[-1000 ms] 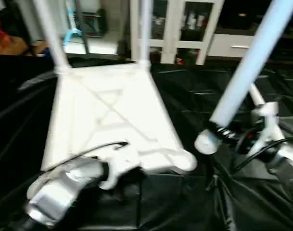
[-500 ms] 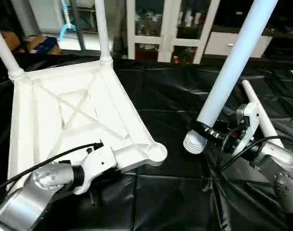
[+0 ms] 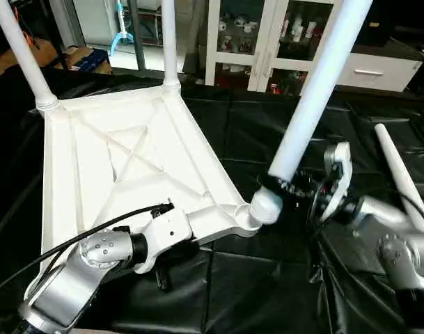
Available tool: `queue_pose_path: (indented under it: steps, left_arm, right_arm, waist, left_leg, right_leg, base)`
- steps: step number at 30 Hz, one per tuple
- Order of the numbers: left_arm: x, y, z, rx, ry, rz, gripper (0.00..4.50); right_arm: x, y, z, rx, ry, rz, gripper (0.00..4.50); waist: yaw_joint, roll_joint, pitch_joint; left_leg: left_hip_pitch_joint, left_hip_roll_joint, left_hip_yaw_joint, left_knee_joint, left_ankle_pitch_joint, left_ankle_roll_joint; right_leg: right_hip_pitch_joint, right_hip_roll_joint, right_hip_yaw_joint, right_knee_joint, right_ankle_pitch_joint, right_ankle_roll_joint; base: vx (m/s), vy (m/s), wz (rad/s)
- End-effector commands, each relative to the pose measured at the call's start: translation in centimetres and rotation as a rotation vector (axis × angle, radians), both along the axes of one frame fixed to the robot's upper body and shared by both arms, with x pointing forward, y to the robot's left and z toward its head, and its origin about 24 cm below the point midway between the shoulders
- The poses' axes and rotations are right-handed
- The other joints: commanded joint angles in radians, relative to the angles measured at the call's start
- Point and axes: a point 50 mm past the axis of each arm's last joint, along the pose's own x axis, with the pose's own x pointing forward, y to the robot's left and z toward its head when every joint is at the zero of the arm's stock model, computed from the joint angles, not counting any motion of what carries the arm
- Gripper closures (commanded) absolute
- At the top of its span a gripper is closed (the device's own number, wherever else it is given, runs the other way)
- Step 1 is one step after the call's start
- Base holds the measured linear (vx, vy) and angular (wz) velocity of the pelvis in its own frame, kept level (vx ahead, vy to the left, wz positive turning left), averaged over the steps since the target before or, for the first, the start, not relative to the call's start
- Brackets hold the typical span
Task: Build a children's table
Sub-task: Insert table leg to table base
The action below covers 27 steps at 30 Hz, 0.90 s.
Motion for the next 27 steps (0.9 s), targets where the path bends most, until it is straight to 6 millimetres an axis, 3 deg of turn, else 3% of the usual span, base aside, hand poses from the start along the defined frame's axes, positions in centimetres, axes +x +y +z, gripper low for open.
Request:
queue_pose_path:
  steps: [1, 7, 8, 11, 17, 19, 22, 27]
  left_arm:
    - [-0.7, -0.2, -1.1, 0.004, 0.06, -0.014, 4.06]
    - [-0.4, -0.8, -0.1, -0.067, 0.04, -0.024, 3.59]
    - [-0.2, -1.0, 0.1, -0.072, 0.032, -0.031, 3.59]
    - [0.0, -1.6, 0.2, -0.088, 0.016, -0.039, 3.59]
    - [0.4, -2.2, -0.3, -0.088, 0.007, -0.038, 3.59]
    - [0.7, -2.4, -0.4, -0.085, -0.001, -0.026, 3.59]
    - [0.6, -2.4, -0.7, -0.063, 0.019, -0.05, 3.59]
    - [0.4, -2.1, -1.2, -0.02, 0.037, -0.072, 3.59]
  right_arm:
    - [0.3, -0.8, 0.5, 0.013, -0.026, -0.012, 2.64]
    - [0.5, -0.8, 0.7, 0.02, -0.03, -0.005, 2.64]
    - [0.5, -0.8, 0.7, 0.02, -0.03, -0.003, 2.64]
    - [0.5, -0.8, 0.7, 0.017, -0.031, 0.002, 2.64]
    - [0.4, -0.8, 0.8, 0.016, -0.034, 0.003, 2.64]
    - [0.4, -0.8, 0.8, 0.013, -0.034, 0.005, 2.64]
    - [0.4, -0.7, 0.8, 0.012, -0.036, 0.007, 2.64]
    - [0.5, -0.5, 0.9, 0.006, -0.047, 0.005, 2.64]
  waist:
    - [-0.004, -0.005, -0.04]
    - [-0.003, -0.01, -0.043]
    - [-0.004, -0.015, -0.043]
    - [-0.003, -0.011, -0.045]
    - [-0.001, -0.018, -0.047]
    - [-0.001, -0.017, -0.044]
    - [-0.002, -0.016, -0.037]
    - [-0.003, -0.015, -0.036]
  left_leg:
    - [0.009, 0.077, -0.024, -0.081, 0.049, 0.094]
    - [0.008, 0.075, -0.023, -0.076, 0.097, 0.111]
    - [0.007, 0.075, -0.023, -0.075, 0.104, 0.116]
    - [0.007, 0.076, -0.023, -0.07, 0.146, 0.132]
    - [0.007, 0.074, -0.021, -0.062, 0.198, 0.167]
    - [0.004, 0.077, -0.021, -0.063, 0.173, 0.163]
    - [0.004, 0.08, -0.021, -0.07, 0.084, 0.131]
    - [0.004, 0.079, -0.022, -0.072, 0.058, 0.1]
  right_leg:
    - [0.028, -0.056, 0.04, -0.045, 0.067, -0.268]
    - [0.029, -0.055, 0.039, -0.04, 0.115, -0.28]
    - [0.03, -0.055, 0.039, -0.04, 0.12, -0.281]
    - [0.028, -0.055, 0.039, -0.033, 0.157, -0.293]
    - [0.026, -0.053, 0.038, -0.027, 0.21, -0.309]
    - [0.027, -0.056, 0.039, -0.03, 0.18, -0.312]
    - [0.026, -0.057, 0.041, -0.039, 0.085, -0.298]
    - [0.026, -0.056, 0.042, -0.038, 0.081, -0.289]
  base:
    - [0.0, 0.0, 0.0]
    - [0.0, 0.0, 0.0]
    - [0.0, 0.0, 0.0]
    - [0.0, 0.0, 0.0]
    - [0.0, 0.0, 0.0]
    - [0.0, 0.0, 0.0]
    - [0.0, 0.0, 0.0]
    - [0.0, 0.0, 0.0]
